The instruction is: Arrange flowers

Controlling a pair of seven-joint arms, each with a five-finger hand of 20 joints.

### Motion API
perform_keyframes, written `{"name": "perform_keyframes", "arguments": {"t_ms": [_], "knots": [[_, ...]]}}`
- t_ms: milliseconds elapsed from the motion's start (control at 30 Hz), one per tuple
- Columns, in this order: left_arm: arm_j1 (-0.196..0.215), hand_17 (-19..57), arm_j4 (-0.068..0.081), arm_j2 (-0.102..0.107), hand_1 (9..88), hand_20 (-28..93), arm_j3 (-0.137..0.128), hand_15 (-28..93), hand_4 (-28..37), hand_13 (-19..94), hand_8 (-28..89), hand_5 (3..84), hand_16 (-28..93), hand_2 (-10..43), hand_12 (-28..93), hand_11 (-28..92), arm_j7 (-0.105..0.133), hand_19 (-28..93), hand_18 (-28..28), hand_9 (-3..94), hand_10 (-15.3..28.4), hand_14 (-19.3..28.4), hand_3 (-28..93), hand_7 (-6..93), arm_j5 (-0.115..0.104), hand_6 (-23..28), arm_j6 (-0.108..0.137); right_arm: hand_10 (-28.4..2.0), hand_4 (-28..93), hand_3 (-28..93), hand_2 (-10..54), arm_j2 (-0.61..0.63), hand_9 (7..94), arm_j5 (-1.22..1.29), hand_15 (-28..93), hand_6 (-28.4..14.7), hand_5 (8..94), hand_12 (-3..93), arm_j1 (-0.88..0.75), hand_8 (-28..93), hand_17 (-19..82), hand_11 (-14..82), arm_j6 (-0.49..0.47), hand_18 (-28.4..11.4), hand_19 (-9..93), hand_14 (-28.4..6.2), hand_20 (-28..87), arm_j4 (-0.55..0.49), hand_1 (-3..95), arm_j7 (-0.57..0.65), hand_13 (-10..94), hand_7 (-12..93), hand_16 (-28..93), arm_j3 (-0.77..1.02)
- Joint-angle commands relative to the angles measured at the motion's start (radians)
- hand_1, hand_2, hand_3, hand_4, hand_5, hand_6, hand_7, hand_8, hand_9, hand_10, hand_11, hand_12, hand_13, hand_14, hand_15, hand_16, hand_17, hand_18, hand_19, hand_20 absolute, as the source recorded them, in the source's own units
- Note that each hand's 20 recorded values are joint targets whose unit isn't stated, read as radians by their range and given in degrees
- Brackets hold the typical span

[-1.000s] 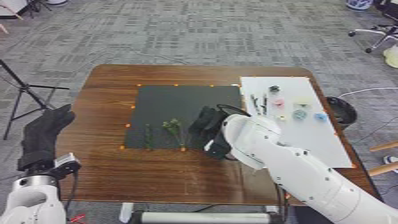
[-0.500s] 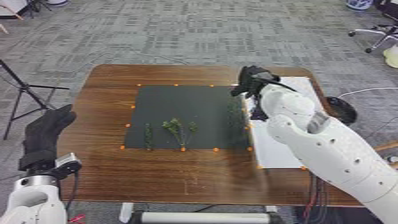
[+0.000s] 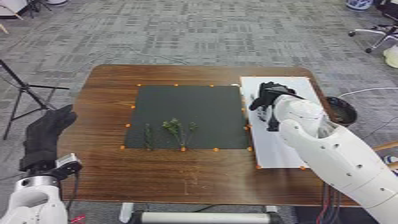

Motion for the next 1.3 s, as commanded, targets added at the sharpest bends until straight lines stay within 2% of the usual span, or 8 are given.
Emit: {"name": "perform_keyframes", "arguments": {"t_ms": [33, 600, 833, 867, 933, 967, 1167, 1300], "knots": [[-0.011, 6.7, 0.004, -0.011, 19.1, 17, 0.009, 19, -28.3, 38, -7, 52.2, 1, 7.7, 14, 22, 0.004, 9, 11.3, 49.3, 15.0, 17.0, 67, 13.4, 0.001, 3.4, -0.014, -17.9, -6, 59, -9.5, -0.027, 65.9, 0.003, 52, -4.7, 62.2, 17.6, -0.047, -4, 59, 9.0, -0.030, -15.3, 93, -5.1, 52, 0.029, 32.0, 0.031, 88, 14, 34, 0.034], [-0.019, 6.7, 0.008, -0.021, 19.3, 17, 0.014, 19, -28.3, 38, -7, 52.3, 1, 7.8, 14, 22, 0.004, 9, 11.4, 49.3, 15.0, 17.0, 67, 13.4, 0.000, 3.5, -0.017, -14.7, -10, 61, -9.5, -0.046, 72.9, 0.214, 55, -5.5, 58.8, 21.7, -0.151, -3, 61, 19.2, 0.110, -14.1, 93, -2.8, 55, 0.026, 48.7, 0.098, 90, 20, 34, 0.076], [-0.022, 6.6, 0.011, -0.023, 19.4, 17, 0.014, 19, -28.3, 38, -7, 52.3, 1, 7.8, 14, 22, 0.007, 9, 11.4, 49.3, 15.1, 17.0, 67, 13.4, -0.001, 3.4, -0.022, -11.0, -9, 50, -9.5, -0.028, 81.0, 0.183, 54, -5.3, 60.5, 32.6, -0.185, -3, 63, 11.5, 0.167, -13.1, 93, -2.3, 54, 0.003, 57.6, 0.065, 92, 21, 35, 0.044], [-0.020, 6.6, 0.010, -0.025, 19.3, 17, 0.013, 19, -28.3, 38, -7, 52.3, 1, 7.8, 14, 22, 0.008, 9, 11.4, 49.3, 15.1, 17.0, 67, 13.4, -0.001, 3.4, -0.023, -10.8, -7, 48, -9.5, -0.021, 81.7, 0.156, 54, -5.3, 60.3, 34.4, -0.187, -3, 63, 10.7, 0.166, -13.0, 93, -2.2, 54, -0.001, 58.9, 0.053, 92, 21, 35, 0.028], [-0.025, 6.6, 0.014, -0.024, 19.3, 17, 0.015, 19, -28.3, 38, -7, 52.3, 1, 8.0, 14, 22, 0.005, 9, 11.4, 49.3, 15.1, 17.0, 67, 13.4, -0.001, 3.4, -0.027, -10.5, 31, -10, -9.5, -0.015, 83.0, 0.137, 54, -5.3, 59.6, 39.1, -0.194, -3, 63, 9.7, 0.162, -13.0, 93, -2.1, 54, -0.011, 80.7, 0.047, 92, 23, 35, 0.008], [-0.029, 6.6, 0.016, -0.022, 19.4, 17, 0.016, 19, -28.3, 38, -7, 52.3, 1, 8.0, 14, 22, 0.003, 9, 11.4, 49.4, 15.1, 17.0, 67, 13.4, 0.001, 3.4, -0.030, -10.2, 40, -24, -9.5, -0.012, 83.4, 0.131, 54, -5.3, 59.0, 41.3, -0.195, -3, 63, 10.7, 0.167, -13.0, 93, -2.0, 54, -0.016, 85.8, 0.044, 92, 24, 35, -0.004], [-0.043, 6.6, 0.021, -0.017, 19.3, 17, 0.025, 19, -28.3, 38, -7, 52.3, 1, 8.0, 14, 22, 0.003, 9, 11.4, 49.3, 15.0, 17.0, 67, 13.5, 0.003, 3.4, -0.032, -10.6, 43, -28, -9.5, 0.002, 81.7, 0.070, 55, -5.2, 55.1, 53.8, -0.189, -1, 62, 20.4, 0.157, -12.8, 93, -1.8, 55, -0.035, 88.2, 0.010, 91, 34, 36, -0.067], [-0.046, 6.6, 0.023, -0.016, 19.4, 17, 0.026, 19, -28.3, 38, -7, 52.3, 1, 8.1, 14, 22, 0.004, 9, 11.4, 49.3, 14.9, 17.0, 67, 13.4, 0.003, 3.4, -0.037, -10.1, 45, -28, -9.5, 0.001, 82.0, 0.090, 56, -3.8, 54.5, 55.9, -0.188, 23, 62, 24.5, 0.168, -12.5, 93, -1.6, 55, -0.040, 90.3, 0.013, 91, 41, 36, -0.080]]}}
